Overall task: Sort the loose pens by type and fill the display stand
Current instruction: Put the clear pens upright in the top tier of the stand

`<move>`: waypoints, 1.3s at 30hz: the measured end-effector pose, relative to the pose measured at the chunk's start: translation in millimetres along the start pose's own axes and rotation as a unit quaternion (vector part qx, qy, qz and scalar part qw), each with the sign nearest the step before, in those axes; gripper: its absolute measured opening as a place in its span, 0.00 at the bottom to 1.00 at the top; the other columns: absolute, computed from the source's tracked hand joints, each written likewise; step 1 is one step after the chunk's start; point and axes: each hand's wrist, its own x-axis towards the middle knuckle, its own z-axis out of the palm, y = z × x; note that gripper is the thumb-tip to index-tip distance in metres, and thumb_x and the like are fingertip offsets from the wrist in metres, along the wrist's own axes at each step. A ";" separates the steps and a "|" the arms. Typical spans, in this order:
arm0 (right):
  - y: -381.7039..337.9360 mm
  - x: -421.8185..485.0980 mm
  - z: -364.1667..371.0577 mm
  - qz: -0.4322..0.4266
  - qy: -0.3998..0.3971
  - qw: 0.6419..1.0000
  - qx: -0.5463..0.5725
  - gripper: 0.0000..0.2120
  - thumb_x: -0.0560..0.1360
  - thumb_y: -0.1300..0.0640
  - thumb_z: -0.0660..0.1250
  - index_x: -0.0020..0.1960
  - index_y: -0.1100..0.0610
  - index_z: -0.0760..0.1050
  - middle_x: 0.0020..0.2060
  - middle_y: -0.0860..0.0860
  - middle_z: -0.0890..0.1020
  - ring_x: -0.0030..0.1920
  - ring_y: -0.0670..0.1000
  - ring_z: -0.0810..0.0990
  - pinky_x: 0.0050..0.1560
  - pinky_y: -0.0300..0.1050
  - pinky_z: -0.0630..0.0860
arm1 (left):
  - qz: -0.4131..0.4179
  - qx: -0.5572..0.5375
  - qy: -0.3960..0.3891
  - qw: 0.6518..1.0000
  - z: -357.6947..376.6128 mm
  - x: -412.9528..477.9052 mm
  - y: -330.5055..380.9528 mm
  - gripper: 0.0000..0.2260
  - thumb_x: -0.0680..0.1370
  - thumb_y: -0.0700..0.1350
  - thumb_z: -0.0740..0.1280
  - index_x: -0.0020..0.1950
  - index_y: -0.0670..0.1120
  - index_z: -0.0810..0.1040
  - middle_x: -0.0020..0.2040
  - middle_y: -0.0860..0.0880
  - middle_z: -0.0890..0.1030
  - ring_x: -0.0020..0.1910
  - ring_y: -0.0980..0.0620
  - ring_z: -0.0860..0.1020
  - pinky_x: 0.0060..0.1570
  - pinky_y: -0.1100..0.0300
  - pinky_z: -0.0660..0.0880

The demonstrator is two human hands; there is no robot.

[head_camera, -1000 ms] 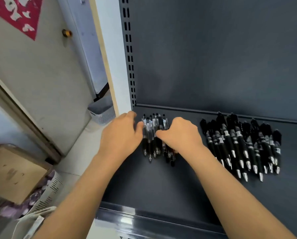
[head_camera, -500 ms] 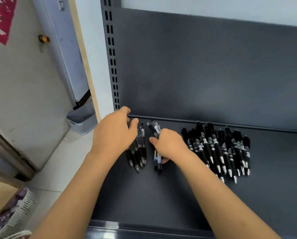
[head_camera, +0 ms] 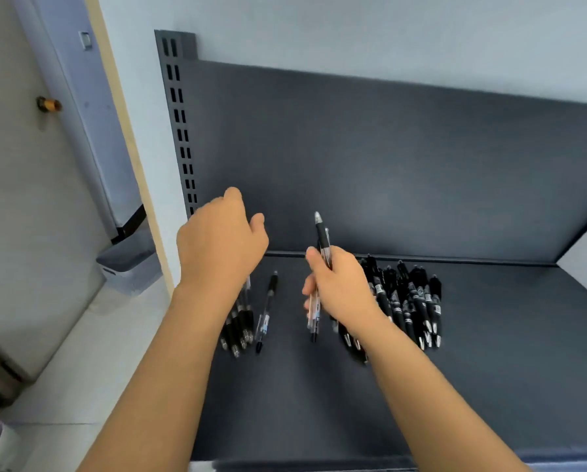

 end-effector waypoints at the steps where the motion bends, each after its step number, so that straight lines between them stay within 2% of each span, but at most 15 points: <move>1: -8.2 -6.2 -15.6 0.027 -0.027 0.991 0.130 0.11 0.82 0.52 0.57 0.50 0.59 0.71 0.28 0.52 0.78 0.27 0.54 0.78 0.30 0.47 0.78 | 0.007 -0.044 0.001 0.999 -5.1 6.3 17.8 0.15 0.79 0.53 0.61 0.62 0.46 0.73 0.51 0.50 0.81 0.51 0.46 0.78 0.42 0.54 0.69; 3: -22.0 -19.7 -54.0 0.052 -0.063 0.952 0.296 0.13 0.82 0.52 0.58 0.58 0.61 0.73 0.30 0.54 0.78 0.28 0.54 0.79 0.28 0.46 0.79 | 0.030 -0.158 -0.012 0.987 -15.0 13.5 61.7 0.15 0.78 0.55 0.63 0.62 0.50 0.75 0.50 0.55 0.82 0.50 0.51 0.77 0.46 0.56 0.70; 7: -29.0 -48.2 -146.4 0.044 -0.043 0.911 0.409 0.14 0.81 0.52 0.59 0.58 0.60 0.76 0.34 0.55 0.80 0.29 0.53 0.78 0.31 0.46 0.78 | 0.113 -0.373 -0.101 0.915 -23.9 -0.4 169.7 0.11 0.74 0.58 0.68 0.53 0.55 0.80 0.42 0.61 0.80 0.41 0.64 0.75 0.43 0.64 0.71; 10: -13.0 -73.6 -230.1 0.034 -0.001 0.894 0.447 0.15 0.82 0.51 0.58 0.58 0.61 0.76 0.35 0.56 0.82 0.29 0.54 0.79 0.32 0.46 0.79 | 0.182 -0.419 -0.183 0.870 -14.9 -30.9 258.5 0.10 0.71 0.60 0.72 0.47 0.56 0.81 0.40 0.59 0.82 0.34 0.64 0.78 0.40 0.69 0.75; 12: 6.1 -92.4 -286.4 0.040 0.023 0.885 0.464 0.16 0.82 0.52 0.56 0.55 0.62 0.77 0.36 0.55 0.83 0.29 0.53 0.79 0.32 0.45 0.80 | 0.213 -0.454 -0.254 0.827 -4.7 -51.7 315.9 0.12 0.67 0.60 0.75 0.45 0.55 0.83 0.41 0.56 0.83 0.33 0.61 0.81 0.41 0.62 0.81; 15: 39.4 -120.2 -368.1 0.036 0.015 0.870 0.491 0.17 0.80 0.52 0.57 0.54 0.60 0.81 0.44 0.57 0.85 0.28 0.52 0.79 0.30 0.44 0.79 | 0.216 -0.502 -0.348 0.762 13.2 -76.8 397.1 0.20 0.61 0.58 0.78 0.48 0.50 0.84 0.43 0.50 0.83 0.39 0.54 0.84 0.43 0.55 0.82; 17: 63.6 -132.0 -420.8 0.032 0.002 0.872 0.488 0.16 0.78 0.51 0.59 0.53 0.59 0.83 0.48 0.59 0.85 0.27 0.52 0.79 0.29 0.43 0.78 | 0.234 -0.514 -0.396 0.724 25.8 -90.1 448.1 0.17 0.63 0.51 0.78 0.50 0.48 0.84 0.43 0.49 0.83 0.41 0.56 0.83 0.41 0.60 0.81; 19: 85.9 -138.2 -466.0 0.033 -0.004 0.882 0.470 0.18 0.77 0.50 0.60 0.48 0.58 0.85 0.49 0.58 0.85 0.27 0.52 0.79 0.29 0.43 0.78 | 0.254 -0.507 -0.410 0.714 39.5 -99.5 491.5 0.13 0.67 0.45 0.77 0.51 0.47 0.84 0.42 0.50 0.84 0.41 0.57 0.82 0.41 0.67 0.77; 21: 104.5 -138.9 -504.6 0.033 0.007 0.887 0.461 0.19 0.78 0.49 0.59 0.46 0.57 0.85 0.46 0.57 0.85 0.27 0.52 0.78 0.28 0.42 0.77 | 0.248 -0.519 -0.409 0.708 53.0 -104.4 526.9 0.09 0.70 0.40 0.75 0.50 0.44 0.83 0.40 0.49 0.84 0.41 0.56 0.82 0.42 0.67 0.76; 24: 124.5 -134.5 -543.6 0.041 0.035 0.893 0.446 0.15 0.77 0.50 0.61 0.49 0.57 0.83 0.37 0.54 0.83 0.24 0.50 0.74 0.24 0.39 0.72 | 0.263 -0.504 -0.386 0.726 70.9 -111.6 562.8 0.08 0.72 0.40 0.74 0.50 0.46 0.82 0.40 0.49 0.83 0.40 0.52 0.80 0.47 0.56 0.77; 27: 137.6 -125.9 -563.0 0.040 0.049 0.893 0.446 0.14 0.78 0.51 0.62 0.51 0.59 0.81 0.34 0.54 0.81 0.25 0.51 0.74 0.25 0.40 0.73 | 0.385 -0.465 -0.257 0.754 82.0 -118.9 576.8 0.11 0.72 0.41 0.75 0.52 0.49 0.81 0.44 0.54 0.81 0.41 0.56 0.77 0.46 0.55 0.76; 29: 145.2 -118.1 -571.7 0.047 0.068 0.876 0.475 0.15 0.79 0.52 0.61 0.53 0.62 0.80 0.35 0.56 0.82 0.27 0.52 0.79 0.28 0.43 0.79 | 0.507 -0.398 -0.196 0.739 87.2 -124.2 576.0 0.14 0.71 0.38 0.73 0.54 0.50 0.81 0.50 0.57 0.79 0.51 0.55 0.77 0.53 0.60 0.73; 32: 158.7 -105.0 -581.3 0.058 0.091 0.847 0.520 0.16 0.80 0.53 0.60 0.57 0.64 0.79 0.39 0.57 0.84 0.36 0.53 0.84 0.35 0.45 0.82 | 0.608 -0.290 -0.189 0.715 101.1 -135.1 570.5 0.19 0.70 0.43 0.74 0.59 0.54 0.80 0.59 0.62 0.76 0.63 0.57 0.70 0.62 0.63 0.67; 36: 162.6 -92.8 -583.0 0.078 0.070 0.832 0.545 0.20 0.80 0.51 0.60 0.61 0.66 0.77 0.46 0.59 0.83 0.44 0.56 0.85 0.37 0.46 0.82 | 0.669 -0.229 -0.030 0.706 115.3 -142.2 578.5 0.13 0.77 0.52 0.68 0.61 0.53 0.80 0.58 0.56 0.79 0.62 0.54 0.73 0.62 0.57 0.68; 39: 164.2 -87.7 -586.3 0.080 0.073 0.837 0.536 0.21 0.79 0.50 0.61 0.62 0.65 0.77 0.43 0.57 0.83 0.40 0.54 0.84 0.35 0.42 0.81 | 0.697 -0.231 0.020 0.679 122.4 -143.5 585.3 0.11 0.78 0.41 0.68 0.59 0.48 0.81 0.56 0.50 0.81 0.58 0.50 0.77 0.64 0.58 0.68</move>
